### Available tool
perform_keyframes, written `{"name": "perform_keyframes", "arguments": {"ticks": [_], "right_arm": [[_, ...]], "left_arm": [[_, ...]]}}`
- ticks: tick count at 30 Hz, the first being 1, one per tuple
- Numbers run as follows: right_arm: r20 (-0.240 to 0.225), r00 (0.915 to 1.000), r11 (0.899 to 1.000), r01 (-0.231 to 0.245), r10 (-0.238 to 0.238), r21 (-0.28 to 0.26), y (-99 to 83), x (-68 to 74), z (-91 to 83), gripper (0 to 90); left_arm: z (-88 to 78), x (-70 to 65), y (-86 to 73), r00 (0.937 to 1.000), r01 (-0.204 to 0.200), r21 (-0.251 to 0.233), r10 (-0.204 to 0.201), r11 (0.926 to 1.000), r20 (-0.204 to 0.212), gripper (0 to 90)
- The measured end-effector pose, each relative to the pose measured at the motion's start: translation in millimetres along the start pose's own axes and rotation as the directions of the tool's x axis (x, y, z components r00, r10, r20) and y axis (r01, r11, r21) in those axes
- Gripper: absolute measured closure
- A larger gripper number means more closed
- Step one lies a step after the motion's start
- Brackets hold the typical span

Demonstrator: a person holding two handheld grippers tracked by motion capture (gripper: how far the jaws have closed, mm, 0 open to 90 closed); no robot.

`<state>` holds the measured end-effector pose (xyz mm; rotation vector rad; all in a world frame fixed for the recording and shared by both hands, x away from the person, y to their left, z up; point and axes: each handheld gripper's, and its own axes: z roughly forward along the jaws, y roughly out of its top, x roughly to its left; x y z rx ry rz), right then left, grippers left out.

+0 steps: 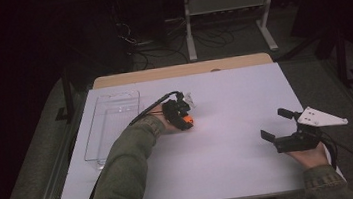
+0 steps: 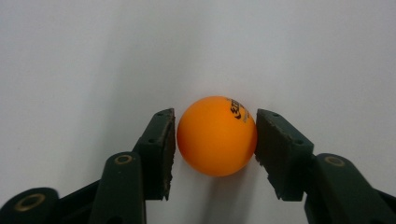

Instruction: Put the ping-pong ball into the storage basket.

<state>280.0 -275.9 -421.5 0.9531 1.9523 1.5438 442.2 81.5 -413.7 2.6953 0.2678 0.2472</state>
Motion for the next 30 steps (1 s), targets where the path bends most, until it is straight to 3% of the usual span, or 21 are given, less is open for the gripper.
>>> {"name": "perform_keyframes", "arguments": {"ticks": [12, 30], "right_arm": [[-0.002, 1.0, 1.0, 0.001, -0.001, 0.005, -0.4, 0.6, 0.5, 0.0], [-0.001, 1.0, 1.0, 0.0, 0.0, 0.007, -0.7, 1.1, 1.4, 0.0]], "left_arm": [[-1.1, -3.4, 0.7, 0.9996, -0.021, 0.013, 0.021, 0.9997, -0.016, 50.5], [-17.0, -3.8, 0.9, 0.9992, -0.011, 0.003, 0.011, 0.9999, -0.038, 50.5]]}}
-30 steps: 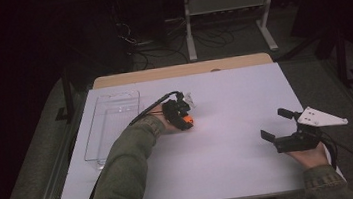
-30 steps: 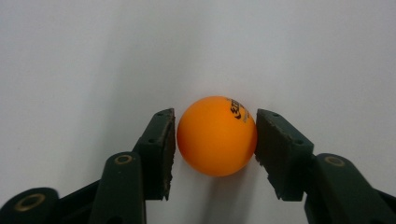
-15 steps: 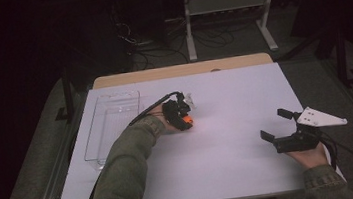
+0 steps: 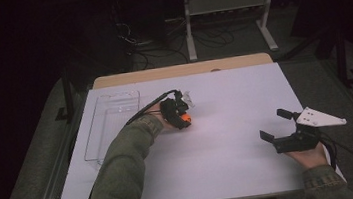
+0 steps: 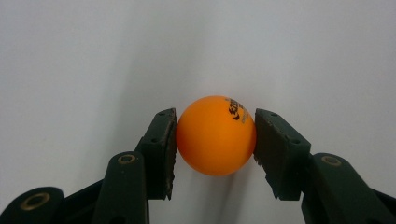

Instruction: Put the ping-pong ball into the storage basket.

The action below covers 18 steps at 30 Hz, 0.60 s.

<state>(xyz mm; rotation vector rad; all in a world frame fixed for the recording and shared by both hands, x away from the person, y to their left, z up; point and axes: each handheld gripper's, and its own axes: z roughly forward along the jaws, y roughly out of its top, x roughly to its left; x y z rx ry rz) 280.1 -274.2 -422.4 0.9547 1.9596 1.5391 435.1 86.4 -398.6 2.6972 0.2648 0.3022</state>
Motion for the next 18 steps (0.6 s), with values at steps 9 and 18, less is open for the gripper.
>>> {"name": "perform_keyframes", "arguments": {"ticks": [9, 18], "right_arm": [[0.002, 1.0, 1.0, 0.001, -0.001, -0.002, 0.2, -1.0, -0.4, 0.0], [0.004, 0.9999, 1.0, 0.014, -0.014, 0.007, 0.2, -0.2, 0.1, 0.0]], "left_arm": [[-18.1, 0.3, -1.3, 0.9997, -0.015, -0.002, 0.015, 0.9999, -0.018, 50.6], [-34.9, -0.8, -1.6, 0.9993, -0.033, -0.007, 0.033, 0.9994, -0.019, 50.7]]}}
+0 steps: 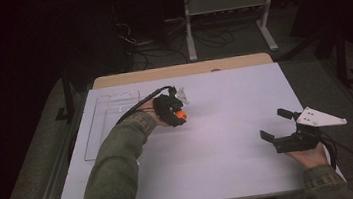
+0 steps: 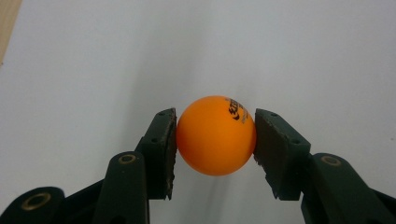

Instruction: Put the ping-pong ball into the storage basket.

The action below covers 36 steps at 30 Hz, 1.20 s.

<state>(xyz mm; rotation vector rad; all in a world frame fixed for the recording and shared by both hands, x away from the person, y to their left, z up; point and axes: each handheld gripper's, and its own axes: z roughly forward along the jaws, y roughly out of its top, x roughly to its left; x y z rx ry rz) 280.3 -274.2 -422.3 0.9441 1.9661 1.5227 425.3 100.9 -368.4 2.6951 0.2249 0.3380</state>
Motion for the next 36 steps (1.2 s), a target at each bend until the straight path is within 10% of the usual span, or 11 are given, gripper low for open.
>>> {"name": "perform_keyframes", "arguments": {"ticks": [36], "right_arm": [[0.005, 0.9994, 0.999, 0.035, -0.035, 0.029, -0.4, 5.3, 1.4, 0.0]], "left_arm": [[-64.8, -5.0, -1.9, 0.999, -0.002, -0.016, 0.001, 0.9999, -0.045, 50.7]]}}
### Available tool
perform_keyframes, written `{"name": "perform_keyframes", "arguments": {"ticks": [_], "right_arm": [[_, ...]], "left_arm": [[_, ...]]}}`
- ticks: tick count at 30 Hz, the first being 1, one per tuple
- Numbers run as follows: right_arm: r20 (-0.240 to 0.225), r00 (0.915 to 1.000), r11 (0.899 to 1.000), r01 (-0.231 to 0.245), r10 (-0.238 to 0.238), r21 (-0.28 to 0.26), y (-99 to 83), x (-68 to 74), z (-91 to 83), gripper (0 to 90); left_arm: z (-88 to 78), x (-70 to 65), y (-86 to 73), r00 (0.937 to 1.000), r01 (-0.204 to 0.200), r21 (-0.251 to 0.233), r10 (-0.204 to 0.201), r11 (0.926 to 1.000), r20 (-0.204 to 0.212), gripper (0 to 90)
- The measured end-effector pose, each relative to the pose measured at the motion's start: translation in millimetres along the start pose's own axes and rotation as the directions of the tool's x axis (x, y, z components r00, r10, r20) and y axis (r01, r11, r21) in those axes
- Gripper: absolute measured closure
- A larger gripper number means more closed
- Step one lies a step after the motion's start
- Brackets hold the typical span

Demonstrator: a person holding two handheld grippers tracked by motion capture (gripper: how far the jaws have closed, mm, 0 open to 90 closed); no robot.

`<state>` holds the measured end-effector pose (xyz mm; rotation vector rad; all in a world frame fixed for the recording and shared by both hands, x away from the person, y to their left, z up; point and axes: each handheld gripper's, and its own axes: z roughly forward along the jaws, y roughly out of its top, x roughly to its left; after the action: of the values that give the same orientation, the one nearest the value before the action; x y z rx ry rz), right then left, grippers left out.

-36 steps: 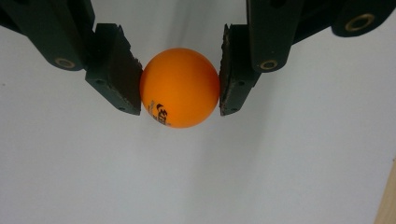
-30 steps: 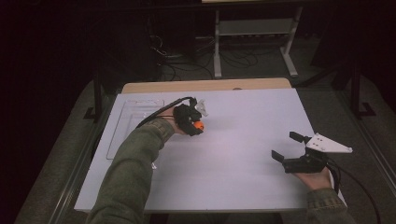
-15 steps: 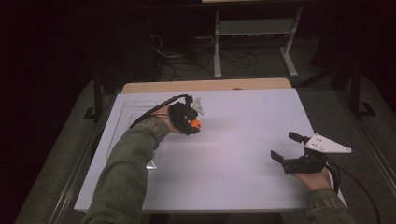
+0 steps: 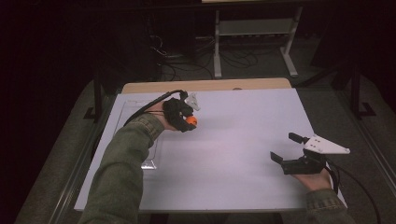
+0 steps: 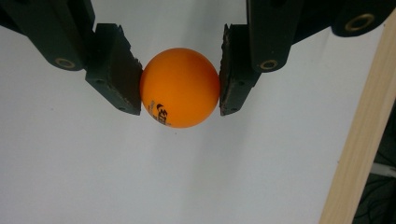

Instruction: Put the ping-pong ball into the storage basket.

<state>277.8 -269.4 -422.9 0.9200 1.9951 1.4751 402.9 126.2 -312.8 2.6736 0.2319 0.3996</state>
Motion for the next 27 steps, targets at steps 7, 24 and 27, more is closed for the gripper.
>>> {"name": "perform_keyframes", "arguments": {"ticks": [7, 24, 27], "right_arm": [[-0.001, 1.0, 1.0, 0.009, -0.009, 0.016, -0.3, 1.9, 2.6, 0.0], [-0.002, 0.9999, 1.0, 0.01, -0.01, 0.015, -0.2, 1.8, 2.3, 0.0], [-0.003, 0.9999, 1.0, 0.01, -0.01, 0.013, -0.2, 1.9, 2.3, 0.0]], "left_arm": [[-20.4, -0.7, -1.6, 1.0, -0.005, -0.012, 0.005, 0.9999, 0.003, 50.7], [-51.7, -5.7, -1.2, 0.9997, -0.021, -0.012, 0.021, 0.9997, -0.017, 50.7], [-57.6, -6.6, -1.9, 0.9995, -0.022, -0.015, 0.021, 0.9997, -0.021, 50.7]]}}
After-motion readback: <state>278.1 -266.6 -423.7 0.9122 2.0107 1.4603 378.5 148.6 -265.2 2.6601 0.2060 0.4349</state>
